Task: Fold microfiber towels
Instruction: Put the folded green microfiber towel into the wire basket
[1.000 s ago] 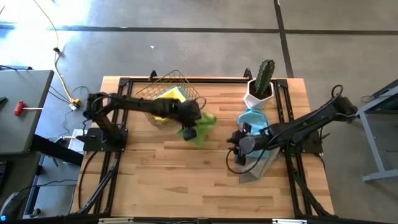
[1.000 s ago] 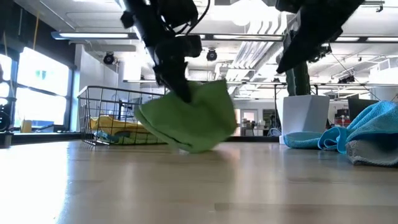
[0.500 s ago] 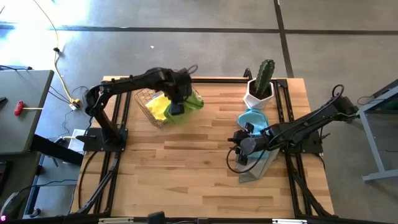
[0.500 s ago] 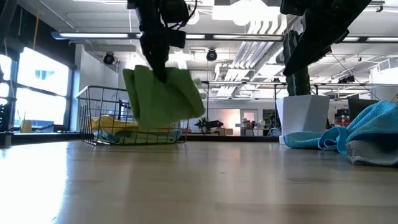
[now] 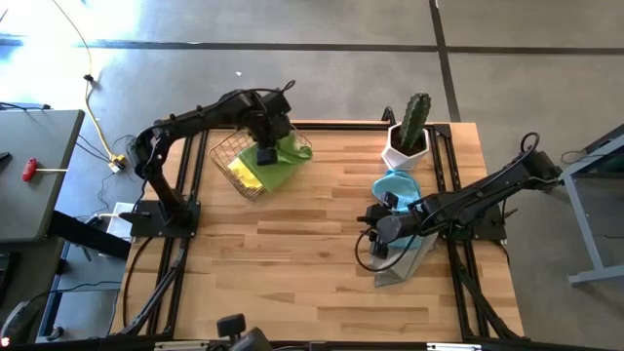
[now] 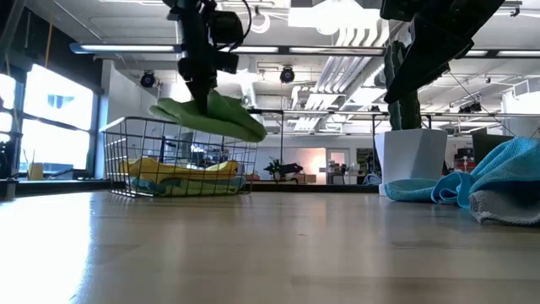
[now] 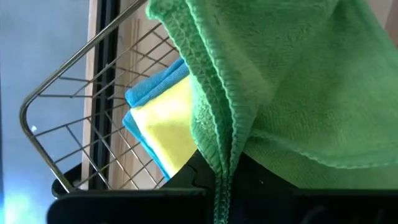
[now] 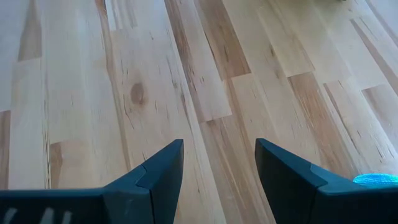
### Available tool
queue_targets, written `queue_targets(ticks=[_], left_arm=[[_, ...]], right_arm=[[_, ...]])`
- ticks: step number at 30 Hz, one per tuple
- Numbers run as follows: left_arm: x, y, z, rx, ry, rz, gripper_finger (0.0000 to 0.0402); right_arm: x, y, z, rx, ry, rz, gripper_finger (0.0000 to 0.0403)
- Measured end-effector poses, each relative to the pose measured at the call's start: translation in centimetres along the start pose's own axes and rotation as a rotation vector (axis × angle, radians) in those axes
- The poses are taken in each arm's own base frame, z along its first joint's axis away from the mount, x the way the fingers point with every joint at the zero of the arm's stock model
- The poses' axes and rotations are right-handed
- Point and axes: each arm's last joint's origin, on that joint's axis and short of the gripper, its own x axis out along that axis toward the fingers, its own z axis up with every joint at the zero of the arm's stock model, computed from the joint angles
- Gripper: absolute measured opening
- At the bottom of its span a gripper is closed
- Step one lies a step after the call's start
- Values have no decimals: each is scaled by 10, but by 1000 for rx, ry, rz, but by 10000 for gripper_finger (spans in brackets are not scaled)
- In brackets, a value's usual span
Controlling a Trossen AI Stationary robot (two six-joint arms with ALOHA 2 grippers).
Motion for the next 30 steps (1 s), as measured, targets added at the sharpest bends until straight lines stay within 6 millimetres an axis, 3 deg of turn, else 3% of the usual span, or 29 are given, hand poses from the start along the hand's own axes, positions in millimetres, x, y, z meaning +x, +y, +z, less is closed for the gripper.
queue_targets(ticks=[9, 15, 22, 30], left_arm=[[38, 2, -24, 0, 113, -46, 1], [60, 5, -31, 35, 126, 50, 1], [67, 4, -34, 4, 136, 78, 7], [67, 7, -35, -75, 184, 196, 73]], right_arm=[[0, 0, 0, -1, 1, 0, 193], [0, 0, 0, -19, 1, -1, 193], [0, 0, 0, -19, 1, -1, 193], [0, 0, 0, -19, 1, 0, 193]])
